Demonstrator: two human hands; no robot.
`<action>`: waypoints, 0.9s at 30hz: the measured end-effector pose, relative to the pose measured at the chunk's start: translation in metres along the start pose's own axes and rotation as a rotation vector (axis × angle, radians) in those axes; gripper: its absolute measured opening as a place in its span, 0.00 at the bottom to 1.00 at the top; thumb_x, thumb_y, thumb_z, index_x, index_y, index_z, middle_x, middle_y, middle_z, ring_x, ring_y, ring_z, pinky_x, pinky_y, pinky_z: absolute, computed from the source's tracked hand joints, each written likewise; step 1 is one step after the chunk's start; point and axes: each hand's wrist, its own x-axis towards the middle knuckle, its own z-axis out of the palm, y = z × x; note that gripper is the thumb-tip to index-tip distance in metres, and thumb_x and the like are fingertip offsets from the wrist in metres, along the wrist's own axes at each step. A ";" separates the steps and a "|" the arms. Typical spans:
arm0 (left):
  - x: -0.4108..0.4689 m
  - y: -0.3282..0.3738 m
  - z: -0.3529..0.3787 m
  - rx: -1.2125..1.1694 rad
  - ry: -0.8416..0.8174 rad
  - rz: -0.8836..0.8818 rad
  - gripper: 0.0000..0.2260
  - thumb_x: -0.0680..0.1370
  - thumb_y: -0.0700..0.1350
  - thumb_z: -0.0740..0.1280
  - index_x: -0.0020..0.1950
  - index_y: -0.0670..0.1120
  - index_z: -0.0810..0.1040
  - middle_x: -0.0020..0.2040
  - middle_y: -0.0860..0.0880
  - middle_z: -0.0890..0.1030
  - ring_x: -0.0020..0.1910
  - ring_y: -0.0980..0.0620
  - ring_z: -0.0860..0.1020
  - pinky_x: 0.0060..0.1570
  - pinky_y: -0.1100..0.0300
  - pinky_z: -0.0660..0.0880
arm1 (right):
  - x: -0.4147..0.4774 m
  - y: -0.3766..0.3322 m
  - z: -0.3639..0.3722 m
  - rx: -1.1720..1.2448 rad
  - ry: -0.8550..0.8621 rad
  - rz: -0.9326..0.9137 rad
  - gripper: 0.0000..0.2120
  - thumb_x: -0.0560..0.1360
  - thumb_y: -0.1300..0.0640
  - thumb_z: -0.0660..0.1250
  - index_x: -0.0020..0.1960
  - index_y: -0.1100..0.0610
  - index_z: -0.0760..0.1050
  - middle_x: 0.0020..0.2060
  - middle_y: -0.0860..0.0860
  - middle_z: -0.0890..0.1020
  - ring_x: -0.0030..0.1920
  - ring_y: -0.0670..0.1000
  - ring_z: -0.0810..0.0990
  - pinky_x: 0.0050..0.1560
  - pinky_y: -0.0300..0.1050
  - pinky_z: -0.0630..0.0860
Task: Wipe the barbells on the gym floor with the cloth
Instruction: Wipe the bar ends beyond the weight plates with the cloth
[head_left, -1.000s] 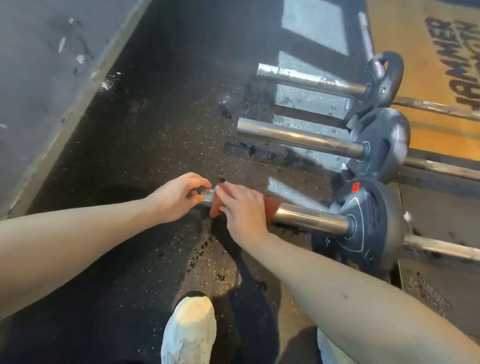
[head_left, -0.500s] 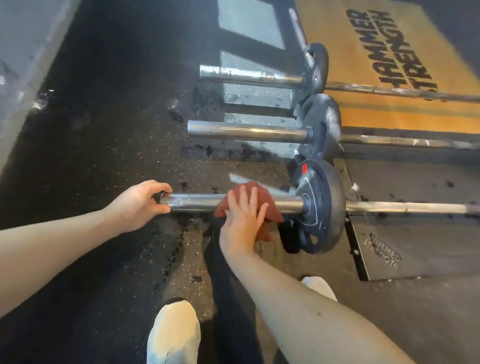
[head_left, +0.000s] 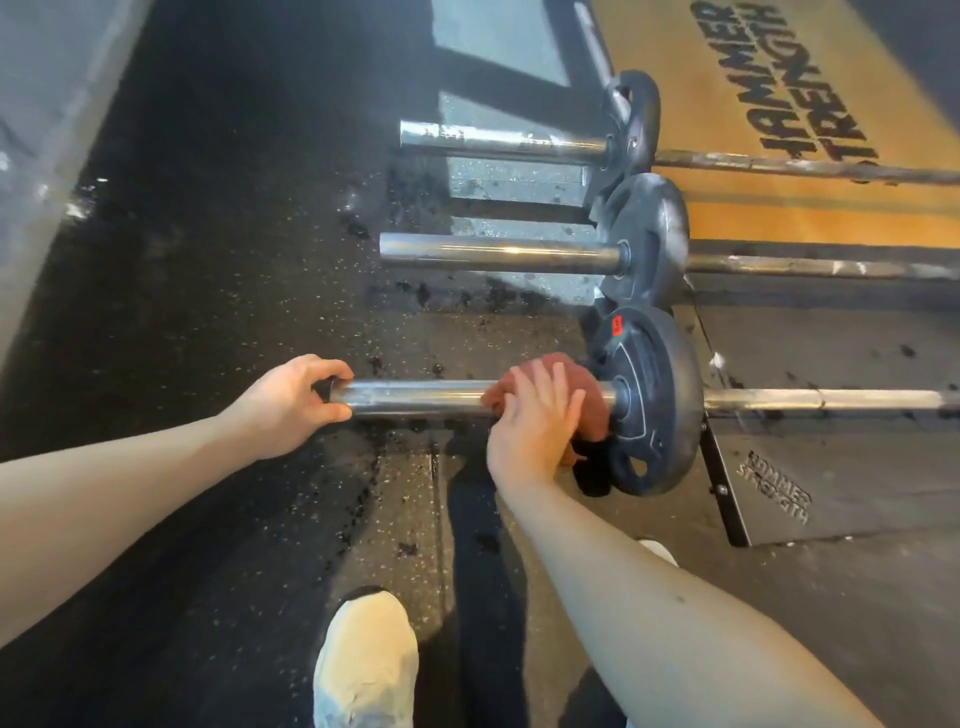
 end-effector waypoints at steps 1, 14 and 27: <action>0.000 0.000 0.000 -0.002 -0.001 0.002 0.17 0.76 0.47 0.75 0.60 0.62 0.75 0.54 0.57 0.76 0.44 0.55 0.78 0.42 0.66 0.72 | -0.010 -0.023 0.011 0.014 -0.036 -0.109 0.20 0.82 0.57 0.61 0.73 0.48 0.74 0.77 0.46 0.68 0.81 0.51 0.55 0.81 0.59 0.44; -0.005 -0.005 0.002 -0.129 0.010 0.029 0.14 0.77 0.47 0.75 0.58 0.61 0.77 0.54 0.56 0.75 0.42 0.60 0.78 0.44 0.67 0.73 | 0.027 0.082 -0.026 -0.010 -0.148 -0.445 0.19 0.82 0.62 0.64 0.73 0.54 0.75 0.75 0.50 0.72 0.78 0.54 0.65 0.80 0.58 0.55; -0.012 0.009 0.022 -0.293 -0.013 -0.049 0.13 0.83 0.54 0.64 0.66 0.58 0.65 0.54 0.59 0.74 0.49 0.56 0.78 0.40 0.70 0.74 | -0.024 -0.030 0.042 0.057 -0.113 -0.395 0.31 0.76 0.67 0.72 0.74 0.48 0.73 0.77 0.47 0.69 0.80 0.50 0.58 0.81 0.55 0.44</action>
